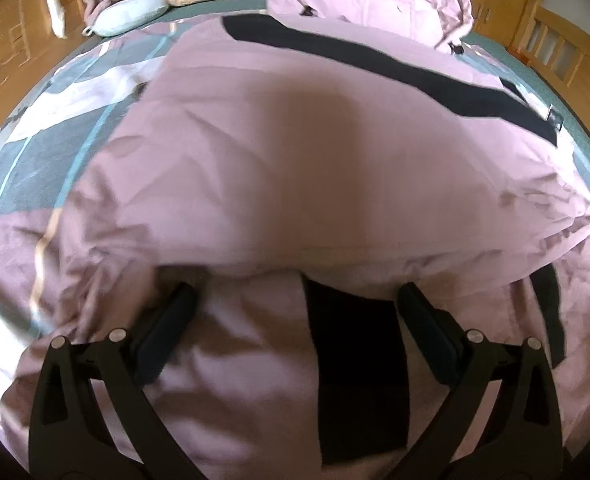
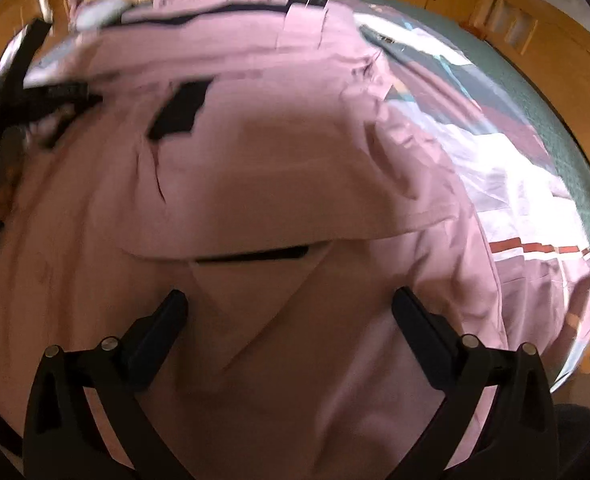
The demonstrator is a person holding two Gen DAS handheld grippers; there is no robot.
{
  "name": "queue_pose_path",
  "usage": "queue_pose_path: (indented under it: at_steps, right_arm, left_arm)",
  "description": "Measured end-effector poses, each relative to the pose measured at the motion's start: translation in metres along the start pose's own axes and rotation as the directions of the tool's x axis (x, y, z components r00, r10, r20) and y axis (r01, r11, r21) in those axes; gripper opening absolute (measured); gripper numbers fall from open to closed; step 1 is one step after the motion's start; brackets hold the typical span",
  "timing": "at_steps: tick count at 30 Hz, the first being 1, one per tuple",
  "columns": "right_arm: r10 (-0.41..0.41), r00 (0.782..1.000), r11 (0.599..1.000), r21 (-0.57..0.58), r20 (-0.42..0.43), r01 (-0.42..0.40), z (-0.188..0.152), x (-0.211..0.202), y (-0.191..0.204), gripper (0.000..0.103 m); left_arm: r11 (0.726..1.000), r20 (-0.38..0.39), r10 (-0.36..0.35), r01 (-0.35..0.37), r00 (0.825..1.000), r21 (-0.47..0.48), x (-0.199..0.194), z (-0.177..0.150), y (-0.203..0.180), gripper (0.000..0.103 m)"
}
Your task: Fold large clothes
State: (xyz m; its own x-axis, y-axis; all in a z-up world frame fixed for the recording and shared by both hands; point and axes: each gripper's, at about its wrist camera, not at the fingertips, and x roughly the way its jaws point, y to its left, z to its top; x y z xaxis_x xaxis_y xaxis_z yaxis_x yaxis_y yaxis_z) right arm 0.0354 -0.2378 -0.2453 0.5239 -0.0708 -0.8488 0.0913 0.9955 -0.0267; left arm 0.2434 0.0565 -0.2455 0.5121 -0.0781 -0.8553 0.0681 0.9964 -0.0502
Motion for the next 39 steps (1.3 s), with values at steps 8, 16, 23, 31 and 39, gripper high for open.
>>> queue_pose_path:
  at_steps: [8, 16, 23, 31, 39]
  right_arm:
    - [0.09, 0.987, 0.995, 0.032, 0.131, -0.095, 0.032, -0.024, 0.003, 0.102]
    - [0.179, 0.98, 0.975, 0.119, 0.091, -0.189, 0.11, -0.013, 0.024, 0.102]
    - [0.15, 0.966, 0.975, 0.196, -0.213, -0.108, 0.14, 0.005, 0.02, 0.102]
    - [0.279, 0.938, 0.848, 0.511, -0.208, -0.139, 0.032, 0.009, -0.081, 0.094]
    - [0.03, 0.986, 0.967, 0.245, 0.162, -0.07, 0.082, -0.09, -0.055, 0.093]
  left_arm:
    - [0.995, -0.034, 0.013, -0.016, 0.999, -0.094, -0.033, -0.044, 0.04, 0.101]
    - [0.996, 0.105, -0.003, 0.012, 0.995, -0.09, -0.062, -0.037, 0.024, 0.101]
    - [0.993, -0.013, 0.042, -0.043, 0.999, -0.112, -0.03, -0.032, 0.043, 0.101]
    - [0.991, -0.002, 0.123, -0.123, 0.992, -0.048, -0.027, -0.032, 0.03, 0.101]
    - [0.985, 0.161, -0.031, 0.057, 0.986, -0.163, -0.062, -0.028, 0.043, 0.101]
